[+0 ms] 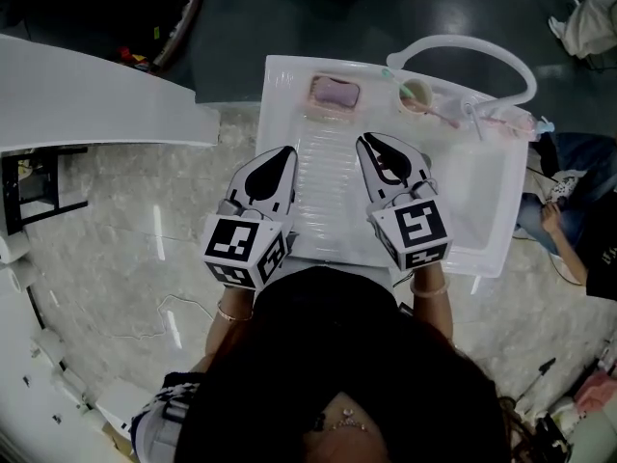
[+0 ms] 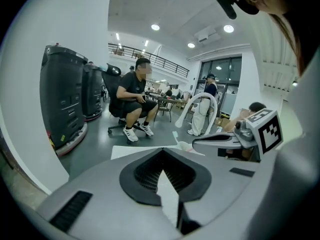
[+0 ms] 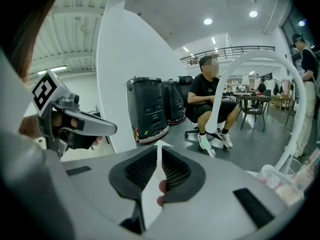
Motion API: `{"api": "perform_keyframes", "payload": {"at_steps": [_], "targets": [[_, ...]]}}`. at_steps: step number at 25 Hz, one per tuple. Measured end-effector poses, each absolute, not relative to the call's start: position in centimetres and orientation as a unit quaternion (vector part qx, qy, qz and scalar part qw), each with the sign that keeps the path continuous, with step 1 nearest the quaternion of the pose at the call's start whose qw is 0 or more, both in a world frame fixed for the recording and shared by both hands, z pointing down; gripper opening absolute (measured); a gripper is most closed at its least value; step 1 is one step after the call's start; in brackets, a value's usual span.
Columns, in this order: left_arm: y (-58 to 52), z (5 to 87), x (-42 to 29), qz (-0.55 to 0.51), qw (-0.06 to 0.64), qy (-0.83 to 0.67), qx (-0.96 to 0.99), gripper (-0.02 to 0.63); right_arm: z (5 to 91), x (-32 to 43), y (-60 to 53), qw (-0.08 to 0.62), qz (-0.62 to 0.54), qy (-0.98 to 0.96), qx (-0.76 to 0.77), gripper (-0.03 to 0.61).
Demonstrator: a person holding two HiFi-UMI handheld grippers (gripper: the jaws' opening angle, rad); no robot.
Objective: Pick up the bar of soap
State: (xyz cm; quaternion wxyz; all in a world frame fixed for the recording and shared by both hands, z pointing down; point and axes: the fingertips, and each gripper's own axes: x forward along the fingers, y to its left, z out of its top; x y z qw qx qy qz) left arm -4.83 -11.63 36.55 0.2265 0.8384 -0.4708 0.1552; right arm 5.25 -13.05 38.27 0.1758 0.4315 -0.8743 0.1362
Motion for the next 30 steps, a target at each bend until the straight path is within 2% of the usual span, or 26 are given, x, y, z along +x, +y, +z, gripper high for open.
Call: {"api": "perform_keyframes", "payload": {"at_steps": [9,12,30], "targets": [[-14.8,39.1,-8.9,0.163,0.244,-0.489,0.822,0.006,41.3,3.6,-17.5,0.217,0.129,-0.873,0.418,0.011],[-15.6,39.8,-9.7,0.163,0.25,-0.493,0.817,0.006,42.3,3.5,-18.3,0.233,0.132,-0.87,0.414,0.037],[-17.6,44.3,-14.5,0.185,0.282,-0.513,0.789,0.006,49.5,1.6,-22.8,0.35,0.104,-0.861,0.354,0.092]]}}
